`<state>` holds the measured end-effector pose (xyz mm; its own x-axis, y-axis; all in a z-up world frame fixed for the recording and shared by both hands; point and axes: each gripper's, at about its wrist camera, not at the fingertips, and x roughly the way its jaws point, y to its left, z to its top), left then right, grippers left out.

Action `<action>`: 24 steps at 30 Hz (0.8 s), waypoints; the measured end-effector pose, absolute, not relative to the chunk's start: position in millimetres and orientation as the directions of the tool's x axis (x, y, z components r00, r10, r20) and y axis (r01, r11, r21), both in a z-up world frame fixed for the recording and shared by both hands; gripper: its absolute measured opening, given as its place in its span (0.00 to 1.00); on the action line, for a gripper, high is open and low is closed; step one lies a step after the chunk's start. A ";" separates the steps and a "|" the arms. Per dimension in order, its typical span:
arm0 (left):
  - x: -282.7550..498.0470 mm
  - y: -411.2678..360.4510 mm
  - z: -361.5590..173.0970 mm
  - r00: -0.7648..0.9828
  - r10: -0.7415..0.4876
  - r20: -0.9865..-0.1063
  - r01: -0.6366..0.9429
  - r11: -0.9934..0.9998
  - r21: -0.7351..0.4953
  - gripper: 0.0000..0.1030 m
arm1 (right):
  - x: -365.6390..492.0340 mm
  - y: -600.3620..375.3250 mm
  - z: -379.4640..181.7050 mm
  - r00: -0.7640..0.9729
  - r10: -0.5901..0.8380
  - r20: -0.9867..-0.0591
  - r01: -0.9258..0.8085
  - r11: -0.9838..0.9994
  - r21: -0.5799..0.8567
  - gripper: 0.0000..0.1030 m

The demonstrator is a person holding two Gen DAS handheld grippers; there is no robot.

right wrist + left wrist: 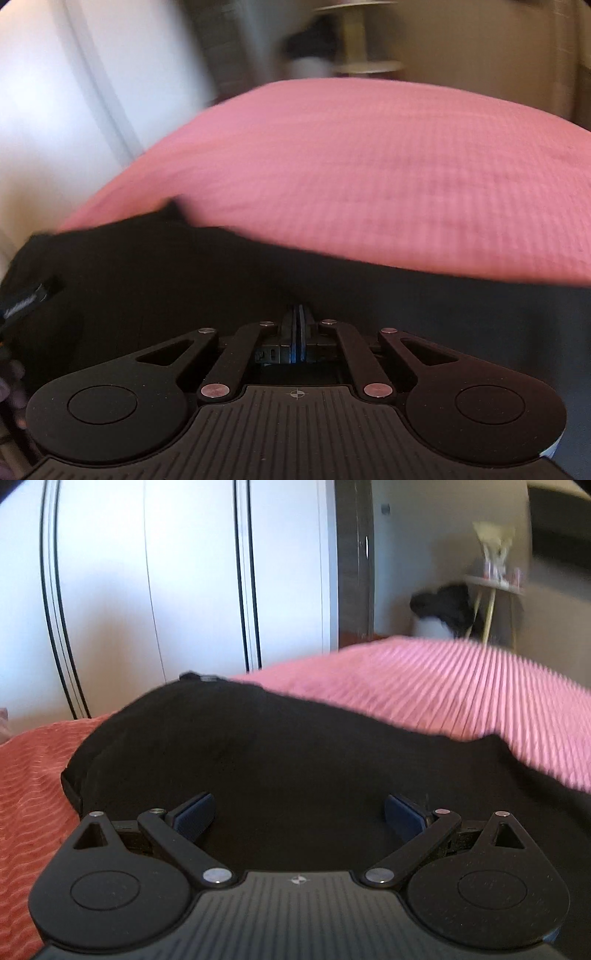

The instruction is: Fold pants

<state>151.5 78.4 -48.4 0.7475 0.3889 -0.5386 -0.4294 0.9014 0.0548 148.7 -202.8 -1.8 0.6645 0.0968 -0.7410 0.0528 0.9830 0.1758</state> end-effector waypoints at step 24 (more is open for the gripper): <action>88.6 -18.3 -36.7 0.831 0.087 -0.549 -0.090 0.996 0.021 0.96 | -106.9 -535.9 9.0 0.674 -0.310 -0.671 0.721 0.473 0.506 0.49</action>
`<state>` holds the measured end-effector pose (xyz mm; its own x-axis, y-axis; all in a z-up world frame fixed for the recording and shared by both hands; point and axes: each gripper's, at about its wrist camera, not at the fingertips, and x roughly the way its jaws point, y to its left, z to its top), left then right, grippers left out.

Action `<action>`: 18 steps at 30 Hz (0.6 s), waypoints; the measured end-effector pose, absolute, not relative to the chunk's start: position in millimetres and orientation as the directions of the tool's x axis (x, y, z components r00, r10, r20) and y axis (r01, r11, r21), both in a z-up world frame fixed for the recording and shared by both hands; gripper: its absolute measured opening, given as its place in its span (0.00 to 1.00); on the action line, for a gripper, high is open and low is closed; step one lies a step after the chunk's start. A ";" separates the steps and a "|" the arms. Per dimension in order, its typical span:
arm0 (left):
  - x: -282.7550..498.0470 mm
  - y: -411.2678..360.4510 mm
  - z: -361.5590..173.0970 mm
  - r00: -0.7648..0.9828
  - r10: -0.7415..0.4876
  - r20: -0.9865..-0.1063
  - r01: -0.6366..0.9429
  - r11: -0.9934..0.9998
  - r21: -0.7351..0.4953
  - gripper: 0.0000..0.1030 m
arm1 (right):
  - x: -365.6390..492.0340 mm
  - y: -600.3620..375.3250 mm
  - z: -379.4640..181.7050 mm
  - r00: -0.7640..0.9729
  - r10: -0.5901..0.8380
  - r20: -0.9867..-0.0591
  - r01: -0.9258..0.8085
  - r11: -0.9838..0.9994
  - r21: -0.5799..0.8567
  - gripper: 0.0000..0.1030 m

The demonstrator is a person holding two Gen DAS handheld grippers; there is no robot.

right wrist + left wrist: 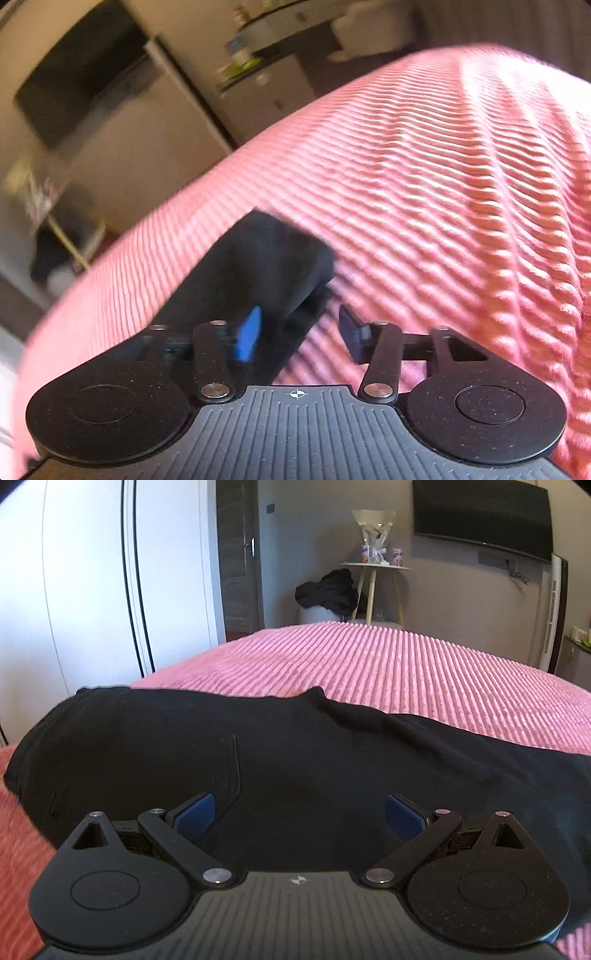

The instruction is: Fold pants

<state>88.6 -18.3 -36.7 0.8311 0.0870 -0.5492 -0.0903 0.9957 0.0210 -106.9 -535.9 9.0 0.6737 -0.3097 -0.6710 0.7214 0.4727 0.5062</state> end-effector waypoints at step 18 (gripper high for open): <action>49.1 -22.7 -23.7 0.817 0.101 -0.568 -0.142 0.989 -0.028 0.96 | -101.0 -552.3 32.2 0.834 -0.270 -0.481 0.549 0.498 0.672 0.44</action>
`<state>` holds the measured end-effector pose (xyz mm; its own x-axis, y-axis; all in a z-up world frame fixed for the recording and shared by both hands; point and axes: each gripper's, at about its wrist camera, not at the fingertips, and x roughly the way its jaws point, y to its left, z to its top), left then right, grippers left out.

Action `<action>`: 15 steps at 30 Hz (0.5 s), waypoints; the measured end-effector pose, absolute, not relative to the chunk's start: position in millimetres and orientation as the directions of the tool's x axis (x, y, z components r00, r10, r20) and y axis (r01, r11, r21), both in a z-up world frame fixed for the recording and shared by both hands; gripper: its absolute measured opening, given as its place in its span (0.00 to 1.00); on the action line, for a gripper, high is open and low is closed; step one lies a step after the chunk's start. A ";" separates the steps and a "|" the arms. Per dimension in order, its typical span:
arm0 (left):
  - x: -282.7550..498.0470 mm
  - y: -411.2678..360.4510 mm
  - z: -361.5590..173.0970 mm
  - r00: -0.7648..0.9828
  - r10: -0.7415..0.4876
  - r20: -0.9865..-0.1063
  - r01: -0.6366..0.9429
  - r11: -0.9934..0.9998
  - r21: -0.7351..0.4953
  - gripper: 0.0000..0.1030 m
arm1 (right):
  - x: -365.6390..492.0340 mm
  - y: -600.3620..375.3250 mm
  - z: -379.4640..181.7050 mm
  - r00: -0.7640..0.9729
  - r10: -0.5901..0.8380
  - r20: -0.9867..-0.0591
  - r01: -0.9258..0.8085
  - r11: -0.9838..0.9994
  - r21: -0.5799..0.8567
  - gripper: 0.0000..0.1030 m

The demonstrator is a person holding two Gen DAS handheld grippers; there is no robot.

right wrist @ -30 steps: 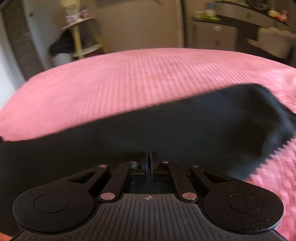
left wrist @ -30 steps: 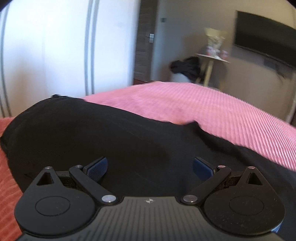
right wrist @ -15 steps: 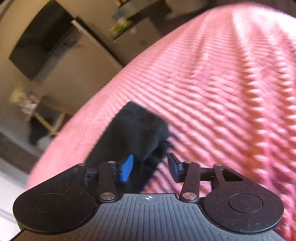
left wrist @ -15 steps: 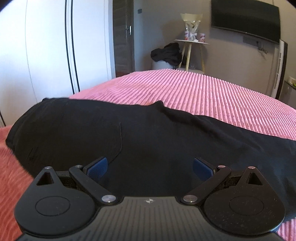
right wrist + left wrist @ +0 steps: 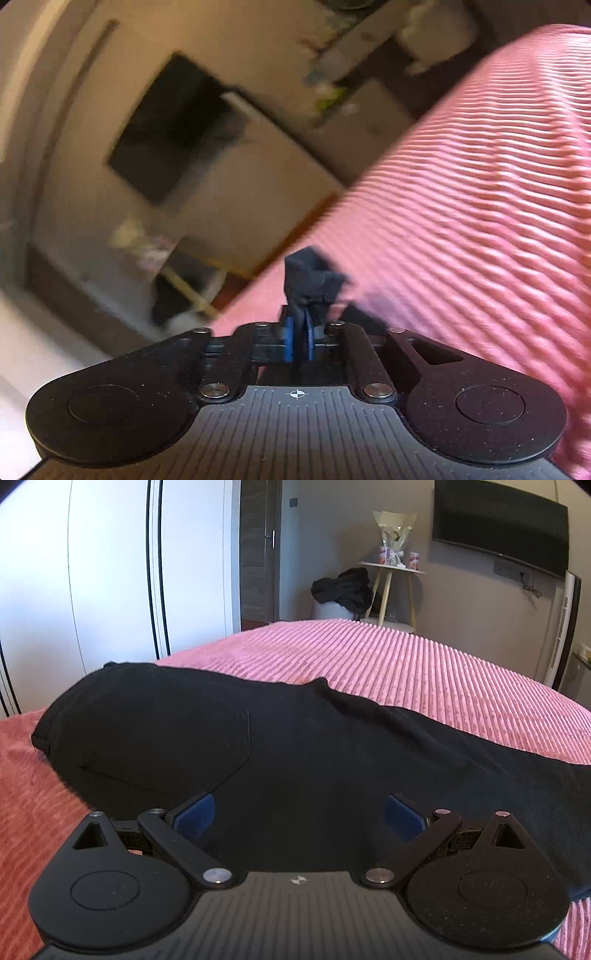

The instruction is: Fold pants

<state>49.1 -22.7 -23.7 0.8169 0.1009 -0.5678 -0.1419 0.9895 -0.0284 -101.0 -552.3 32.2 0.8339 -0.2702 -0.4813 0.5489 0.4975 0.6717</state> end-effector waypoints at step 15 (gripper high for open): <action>54.3 -24.9 -32.3 0.787 0.067 -0.613 -0.112 0.993 -0.035 0.96 | -98.5 -561.8 -43.2 0.821 -0.145 -0.552 0.569 0.268 0.777 0.45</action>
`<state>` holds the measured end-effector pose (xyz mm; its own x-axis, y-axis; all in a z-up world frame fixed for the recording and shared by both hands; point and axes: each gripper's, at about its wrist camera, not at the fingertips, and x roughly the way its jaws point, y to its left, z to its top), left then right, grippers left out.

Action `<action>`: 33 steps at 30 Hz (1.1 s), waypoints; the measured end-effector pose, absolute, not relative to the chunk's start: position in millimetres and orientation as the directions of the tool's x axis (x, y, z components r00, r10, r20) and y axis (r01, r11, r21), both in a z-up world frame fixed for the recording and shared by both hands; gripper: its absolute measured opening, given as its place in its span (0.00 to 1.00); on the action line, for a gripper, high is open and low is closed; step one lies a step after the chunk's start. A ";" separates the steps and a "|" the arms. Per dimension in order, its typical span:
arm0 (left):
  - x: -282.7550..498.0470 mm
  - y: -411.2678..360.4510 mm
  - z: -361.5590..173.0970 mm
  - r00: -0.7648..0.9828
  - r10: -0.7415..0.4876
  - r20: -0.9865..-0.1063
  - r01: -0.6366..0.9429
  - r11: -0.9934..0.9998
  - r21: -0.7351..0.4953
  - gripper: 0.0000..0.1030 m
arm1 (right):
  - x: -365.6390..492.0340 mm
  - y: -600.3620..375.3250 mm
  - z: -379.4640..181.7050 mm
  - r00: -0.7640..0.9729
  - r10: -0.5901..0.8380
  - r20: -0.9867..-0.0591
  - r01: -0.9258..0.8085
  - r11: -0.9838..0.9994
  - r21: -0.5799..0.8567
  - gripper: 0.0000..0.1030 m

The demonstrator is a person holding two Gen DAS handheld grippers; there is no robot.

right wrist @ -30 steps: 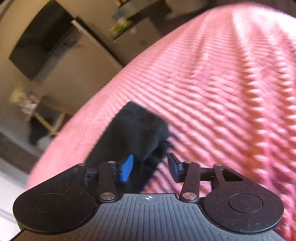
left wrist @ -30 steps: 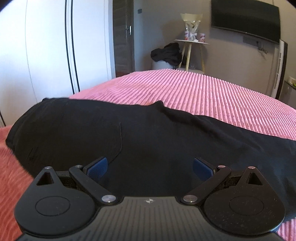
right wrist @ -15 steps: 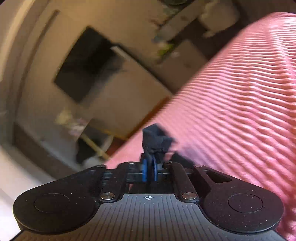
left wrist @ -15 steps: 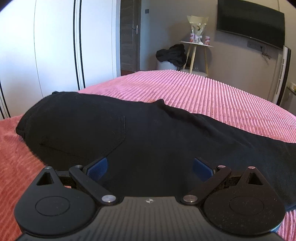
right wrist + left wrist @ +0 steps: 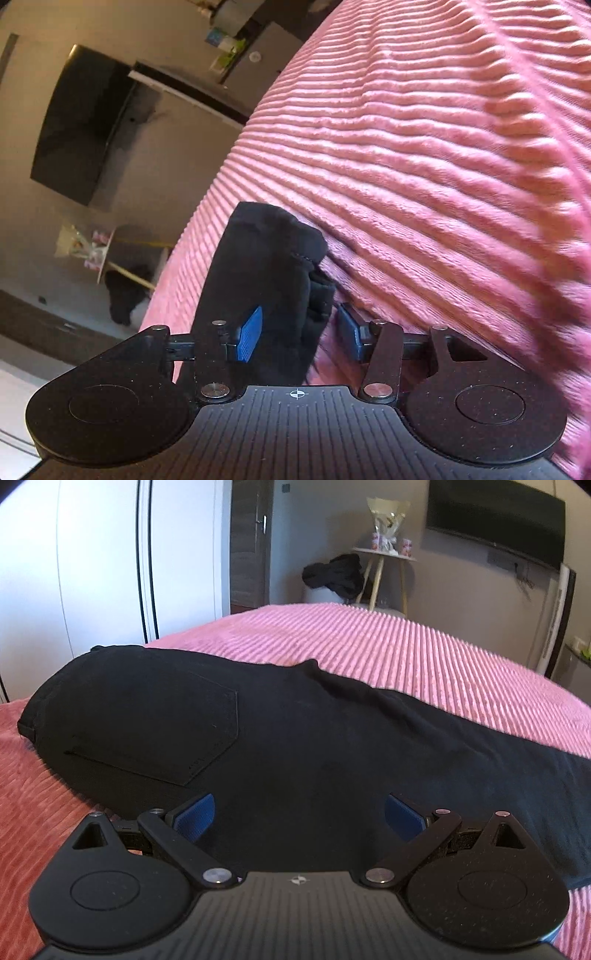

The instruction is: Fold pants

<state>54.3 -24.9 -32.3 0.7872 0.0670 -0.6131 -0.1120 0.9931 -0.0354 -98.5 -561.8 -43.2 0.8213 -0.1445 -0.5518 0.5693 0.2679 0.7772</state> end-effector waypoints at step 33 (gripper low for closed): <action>69.4 6.5 -44.1 0.719 0.017 -0.695 -0.187 0.968 -0.169 0.96 | -7.1 -302.0 123.0 0.892 -0.115 -0.437 0.174 0.980 0.096 0.13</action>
